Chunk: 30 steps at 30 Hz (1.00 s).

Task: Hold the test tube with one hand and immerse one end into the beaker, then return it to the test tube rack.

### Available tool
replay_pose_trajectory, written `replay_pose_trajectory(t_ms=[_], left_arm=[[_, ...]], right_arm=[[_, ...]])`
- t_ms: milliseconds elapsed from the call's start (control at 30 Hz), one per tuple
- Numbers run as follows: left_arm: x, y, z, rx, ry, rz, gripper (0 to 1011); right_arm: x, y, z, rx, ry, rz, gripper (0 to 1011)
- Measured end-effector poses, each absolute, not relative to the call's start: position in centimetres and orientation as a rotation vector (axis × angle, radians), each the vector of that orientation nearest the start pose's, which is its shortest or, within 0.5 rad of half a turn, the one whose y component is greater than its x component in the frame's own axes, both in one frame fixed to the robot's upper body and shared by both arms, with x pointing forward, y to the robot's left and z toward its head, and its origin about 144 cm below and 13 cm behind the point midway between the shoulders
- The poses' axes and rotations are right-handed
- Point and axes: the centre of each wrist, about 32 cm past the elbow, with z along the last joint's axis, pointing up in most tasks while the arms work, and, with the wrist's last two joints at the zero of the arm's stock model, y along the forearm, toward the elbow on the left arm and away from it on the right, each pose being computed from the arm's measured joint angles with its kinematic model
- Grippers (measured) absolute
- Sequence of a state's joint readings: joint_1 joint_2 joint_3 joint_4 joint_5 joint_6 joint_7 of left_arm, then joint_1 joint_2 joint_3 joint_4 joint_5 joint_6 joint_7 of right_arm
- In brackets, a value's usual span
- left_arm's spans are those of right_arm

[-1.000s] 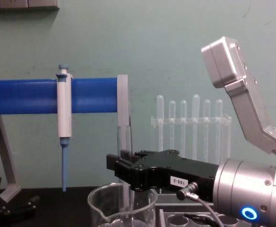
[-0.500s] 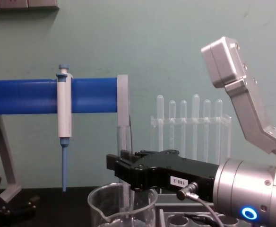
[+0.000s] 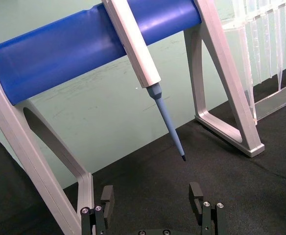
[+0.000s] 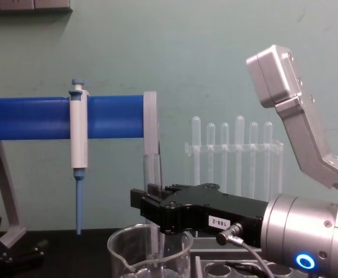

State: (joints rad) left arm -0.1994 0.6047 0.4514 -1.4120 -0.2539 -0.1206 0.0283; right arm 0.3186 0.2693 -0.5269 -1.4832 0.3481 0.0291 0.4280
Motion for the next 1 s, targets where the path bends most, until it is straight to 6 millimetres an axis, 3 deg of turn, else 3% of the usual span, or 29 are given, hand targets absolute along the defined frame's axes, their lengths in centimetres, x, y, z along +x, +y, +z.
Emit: replay_pose_trajectory(t_ms=[1000], left_arm=[[48.86, 30.97, 113.98, 0.304, -0.285, 1.248, 1000]], right_arm=[[51.14, -15.58, 118.86, -0.002, -0.052, -0.666, 241]])
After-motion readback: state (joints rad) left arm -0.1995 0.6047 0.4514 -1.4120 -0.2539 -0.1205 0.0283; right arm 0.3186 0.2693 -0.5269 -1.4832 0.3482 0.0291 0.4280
